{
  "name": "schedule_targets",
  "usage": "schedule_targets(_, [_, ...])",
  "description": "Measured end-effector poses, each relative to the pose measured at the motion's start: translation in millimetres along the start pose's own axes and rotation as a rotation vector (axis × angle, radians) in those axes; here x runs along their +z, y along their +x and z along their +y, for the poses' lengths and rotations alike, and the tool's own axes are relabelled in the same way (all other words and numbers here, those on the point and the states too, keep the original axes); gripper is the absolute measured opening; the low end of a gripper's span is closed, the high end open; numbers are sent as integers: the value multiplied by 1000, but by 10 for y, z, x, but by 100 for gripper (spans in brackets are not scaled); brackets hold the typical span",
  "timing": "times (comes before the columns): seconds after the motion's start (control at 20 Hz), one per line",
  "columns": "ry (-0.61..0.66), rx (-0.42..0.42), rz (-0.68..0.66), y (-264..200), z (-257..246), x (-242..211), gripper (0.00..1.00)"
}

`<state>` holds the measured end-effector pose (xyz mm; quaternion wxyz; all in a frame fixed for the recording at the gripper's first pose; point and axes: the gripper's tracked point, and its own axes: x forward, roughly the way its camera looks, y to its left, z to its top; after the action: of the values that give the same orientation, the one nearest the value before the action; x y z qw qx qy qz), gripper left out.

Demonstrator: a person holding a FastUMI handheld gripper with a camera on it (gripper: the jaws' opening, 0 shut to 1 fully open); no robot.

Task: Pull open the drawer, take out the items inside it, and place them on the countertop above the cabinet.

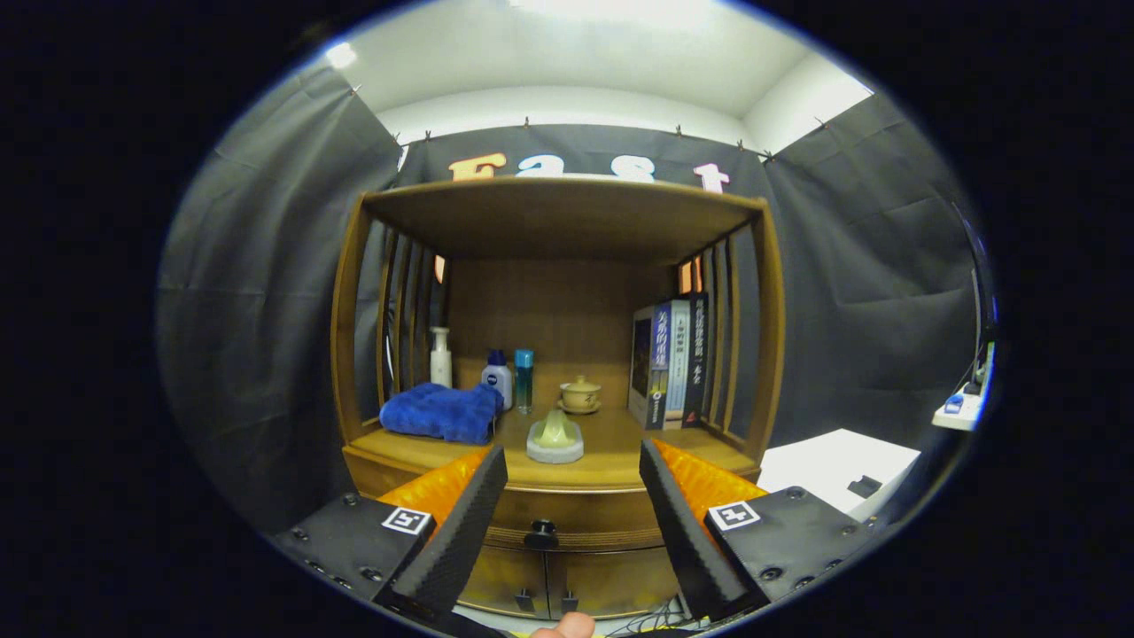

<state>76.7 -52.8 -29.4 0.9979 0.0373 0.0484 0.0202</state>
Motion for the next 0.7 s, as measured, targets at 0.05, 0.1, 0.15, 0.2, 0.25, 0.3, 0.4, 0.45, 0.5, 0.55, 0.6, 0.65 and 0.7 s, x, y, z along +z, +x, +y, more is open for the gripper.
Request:
schedule_targets(0.05, [-8, -17, 7, -99, -56, 76, 98])
schedule_targets(0.1, [-11, -42, 13, -185, -124, 145, 98])
schedule_targets(0.15, [-9, -68, 20, -245, -204, 227, 98])
schedule_targets(0.2, [-3, -84, 19, -289, -245, 298, 98])
schedule_targets(0.25, [-1, -93, 11, -348, -262, 406, 98])
schedule_targets(0.3, [-6, -98, -3, -395, -276, 509, 98])
schedule_targets(0.4, [-12, -105, -30, -498, -270, 674, 98])
schedule_targets(0.45, [-9, -104, -37, -552, -242, 704, 98])
schedule_targets(0.5, [-4, -98, -42, -629, -187, 728, 98])
schedule_targets(0.55, [-4, -86, -44, -662, -126, 712, 98])
schedule_targets(0.6, [-9, -75, -45, -691, -83, 701, 98])
schedule_targets(0.65, [-20, -69, -35, -716, -49, 660, 98])
schedule_targets(0.7, [-32, -65, -24, -726, -17, 623, 98])
